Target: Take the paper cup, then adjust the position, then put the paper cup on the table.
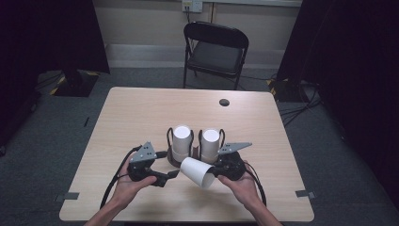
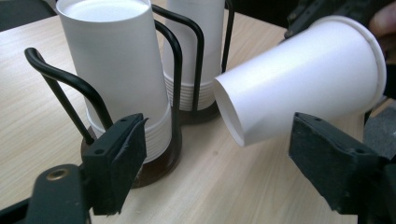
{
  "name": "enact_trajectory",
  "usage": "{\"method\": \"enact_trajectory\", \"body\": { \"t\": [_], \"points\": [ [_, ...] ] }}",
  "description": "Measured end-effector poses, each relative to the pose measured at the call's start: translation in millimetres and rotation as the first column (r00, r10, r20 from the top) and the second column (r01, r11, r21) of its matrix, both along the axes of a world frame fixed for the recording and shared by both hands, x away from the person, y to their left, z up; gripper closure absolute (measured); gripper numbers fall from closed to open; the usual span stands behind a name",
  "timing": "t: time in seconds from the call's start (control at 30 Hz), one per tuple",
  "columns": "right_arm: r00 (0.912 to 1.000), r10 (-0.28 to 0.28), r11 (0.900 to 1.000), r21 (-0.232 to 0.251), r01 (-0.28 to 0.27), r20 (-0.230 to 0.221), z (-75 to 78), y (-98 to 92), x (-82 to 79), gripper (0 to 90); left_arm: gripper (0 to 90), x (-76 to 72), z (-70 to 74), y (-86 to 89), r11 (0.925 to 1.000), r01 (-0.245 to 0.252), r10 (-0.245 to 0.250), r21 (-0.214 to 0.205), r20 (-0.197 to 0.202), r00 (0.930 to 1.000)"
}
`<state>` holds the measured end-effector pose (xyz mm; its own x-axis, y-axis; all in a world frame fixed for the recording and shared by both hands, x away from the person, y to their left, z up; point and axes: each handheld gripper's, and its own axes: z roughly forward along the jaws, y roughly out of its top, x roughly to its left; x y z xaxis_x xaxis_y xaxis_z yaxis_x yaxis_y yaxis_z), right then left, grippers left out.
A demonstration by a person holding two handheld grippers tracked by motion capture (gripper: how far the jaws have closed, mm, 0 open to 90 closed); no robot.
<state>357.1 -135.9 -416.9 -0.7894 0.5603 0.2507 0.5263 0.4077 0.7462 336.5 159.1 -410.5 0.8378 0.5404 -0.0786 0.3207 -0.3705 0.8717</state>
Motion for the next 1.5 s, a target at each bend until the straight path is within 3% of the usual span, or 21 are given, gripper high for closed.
{"method": "enact_trajectory", "body": {
  "t": [0.17, 0.57, 0.7, 0.8, 0.93, 1.17, 1.27, 1.33, 1.5],
  "points": [
    [0.9998, 0.010, 0.9999, 0.005, -0.010, -0.016, 3.1, -2.8, 6.2, 87.7, 16.5, -2.7, -0.9, -4.6, 0.9997, 0.018, -0.018, 0.014, 0.006, 0.9998],
    [0.9942, 0.077, 0.9962, -0.033, -0.080, -0.075, -1.9, 0.9, 8.3, 87.8, 16.1, -9.1, -5.9, -18.7, 0.9948, 0.084, -0.085, 0.059, 0.023, 0.9961],
    [0.9919, 0.084, 0.9954, -0.038, -0.088, -0.095, -2.4, 1.7, 9.7, 87.7, 15.8, -9.9, -6.4, -22.2, 0.9898, 0.120, -0.124, 0.077, 0.039, 0.9916],
    [0.9896, 0.095, 0.9938, -0.047, -0.101, -0.108, -3.2, 3.6, 11.1, 87.7, 15.7, -11.6, -6.8, -26.3, 0.9840, 0.134, -0.141, 0.118, 0.060, 0.9881],
    [0.9869, 0.102, 0.9924, -0.055, -0.110, -0.125, -5.4, 7.6, 12.1, 87.7, 16.3, -14.6, -6.8, -30.1, 0.9831, 0.139, -0.147, 0.120, 0.065, 0.9870],
    [0.9829, 0.126, 0.9882, -0.070, -0.136, -0.134, -4.0, 11.6, 12.5, 87.7, 15.7, -16.9, -8.1, -36.9, 0.9689, 0.193, -0.205, 0.155, 0.070, 0.9762],
    [0.9801, 0.139, 0.9854, -0.078, -0.151, -0.142, -2.9, 13.5, 12.4, 87.8, 15.7, -22.4, -9.0, -44.0, 0.9600, 0.174, -0.199, 0.220, 0.097, 0.9752],
    [0.9776, 0.150, 0.9829, -0.085, -0.164, -0.148, -2.7, 14.8, 12.4, 87.8, 15.1, -24.0, -8.7, -46.6, 0.9507, 0.212, -0.237, 0.227, 0.089, 0.9675],
    [0.9728, 0.164, 0.9772, -0.108, -0.183, -0.163, -3.9, 17.2, 12.0, 87.8, 15.0, -23.8, -9.6, -54.0, 0.9332, 0.245, -0.277, 0.263, 0.094, 0.9563]
  ]
}}
